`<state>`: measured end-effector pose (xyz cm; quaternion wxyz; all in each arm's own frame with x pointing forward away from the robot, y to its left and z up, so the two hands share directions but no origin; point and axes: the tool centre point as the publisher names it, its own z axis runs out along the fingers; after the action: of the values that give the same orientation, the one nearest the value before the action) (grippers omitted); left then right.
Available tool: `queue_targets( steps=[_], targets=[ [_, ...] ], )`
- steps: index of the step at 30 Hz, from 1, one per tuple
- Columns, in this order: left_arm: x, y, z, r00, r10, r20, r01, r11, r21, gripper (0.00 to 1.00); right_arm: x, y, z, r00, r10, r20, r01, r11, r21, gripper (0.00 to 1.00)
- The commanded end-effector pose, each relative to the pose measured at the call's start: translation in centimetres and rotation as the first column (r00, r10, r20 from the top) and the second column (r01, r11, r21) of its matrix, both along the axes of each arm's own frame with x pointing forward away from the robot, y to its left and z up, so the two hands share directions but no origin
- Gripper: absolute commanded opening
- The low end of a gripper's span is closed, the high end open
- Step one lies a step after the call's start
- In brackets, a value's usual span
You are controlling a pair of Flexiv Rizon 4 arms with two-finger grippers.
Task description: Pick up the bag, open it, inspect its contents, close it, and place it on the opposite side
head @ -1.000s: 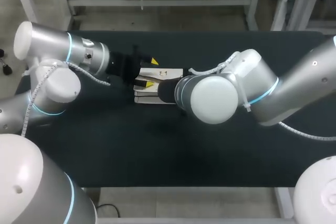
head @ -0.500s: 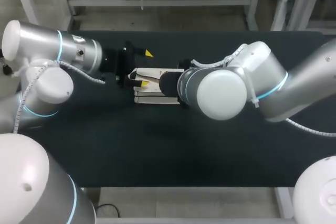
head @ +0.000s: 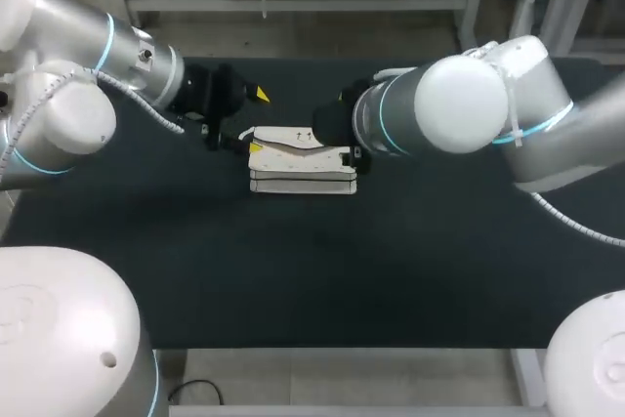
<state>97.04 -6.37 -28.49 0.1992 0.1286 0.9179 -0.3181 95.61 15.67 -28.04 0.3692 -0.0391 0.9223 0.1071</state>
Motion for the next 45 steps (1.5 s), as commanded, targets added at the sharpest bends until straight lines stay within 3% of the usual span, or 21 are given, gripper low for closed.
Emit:
queue_targets(
  steps=[1, 7, 11, 27, 28, 30, 32, 33, 37, 39, 41, 42, 43, 45],
  targets=[
    [-0.1, 0.2, 0.7, 0.995, 0.001, -0.105, 0.009, 0.996, 0.091, 1.00, 0.8, -0.5, 1.0, 0.993, 0.023, -0.112, -0.027, 0.999, -0.030, 1.00],
    [-0.4, 0.8, 0.3, 0.979, 0.051, -0.196, -0.024, 0.990, 0.140, 1.00, 1.6, -0.9, 1.7, 0.983, 0.017, -0.182, -0.030, 0.997, -0.065, 1.00],
    [-0.7, 0.8, 0.1, 0.975, 0.092, -0.200, -0.032, 0.959, 0.281, 1.00, 2.0, -1.1, 2.0, 0.973, 0.033, -0.227, -0.056, 0.994, -0.095, 1.00],
    [-0.7, 0.8, 0.1, 0.975, 0.092, -0.200, -0.032, 0.959, 0.281, 1.00, 2.0, -1.1, 2.0, 0.973, 0.033, -0.227, -0.056, 0.994, -0.095, 1.00],
    [-0.5, 0.2, 0.0, 0.962, 0.118, -0.247, -0.050, 0.963, 0.264, 1.00, 2.0, -1.1, 2.0, 0.973, 0.033, -0.227, -0.056, 0.994, -0.095, 1.00],
    [-0.4, -0.2, 0.2, 0.921, 0.178, -0.347, -0.105, 0.970, 0.217, 1.00, 3.3, -0.9, 2.1, 0.931, -0.122, -0.343, 0.096, 0.991, -0.094, 1.00],
    [-0.6, -0.2, 0.9, 0.821, 0.314, -0.476, -0.240, 0.948, 0.210, 1.00, 3.5, -1.2, 1.9, 0.871, -0.253, -0.422, 0.229, 0.967, -0.109, 1.00],
    [-0.5, -0.2, 1.3, 0.734, 0.385, -0.559, -0.306, 0.923, 0.234, 1.00, 3.5, -1.7, 1.9, 0.827, -0.287, -0.484, 0.280, 0.956, -0.087, 1.00],
    [-1.2, 0.0, 1.5, 0.388, 0.619, -0.683, -0.536, 0.754, 0.379, 1.00, 3.2, -3.7, 2.4, 0.648, -0.416, -0.638, 0.516, 0.856, -0.035, 1.00],
    [-1.7, 0.0, 1.7, 0.280, 0.643, -0.713, -0.594, 0.700, 0.398, 1.00, 2.4, -4.4, 2.7, 0.579, -0.448, -0.681, 0.614, 0.789, 0.002, 1.00],
    [-2.3, 0.2, 1.8, 0.160, 0.695, -0.701, -0.687, 0.588, 0.426, 1.00, 1.6, -5.0, 2.8, 0.529, -0.459, -0.714, 0.683, 0.730, 0.036, 1.00],
    [-2.6, 0.2, 1.7, 0.118, 0.683, -0.721, -0.698, 0.573, 0.429, 1.00, 1.3, -5.2, 2.7, 0.516, -0.446, -0.731, 0.690, 0.722, 0.046, 1.00],
    [-2.7, 0.4, 1.6, 0.021, 0.691, -0.722, -0.736, 0.500, 0.457, 1.00, 0.9, -5.5, 2.6, 0.496, -0.449, -0.743, 0.720, 0.692, 0.062, 1.00],
    [-2.9, 0.8, 1.2, -0.090, 0.663, -0.743, -0.765, 0.432, 0.478, 1.00, 0.4, -6.0, 2.3, 0.453, -0.469, -0.758, 0.768, 0.637, 0.065, 1.00]
  ],
)
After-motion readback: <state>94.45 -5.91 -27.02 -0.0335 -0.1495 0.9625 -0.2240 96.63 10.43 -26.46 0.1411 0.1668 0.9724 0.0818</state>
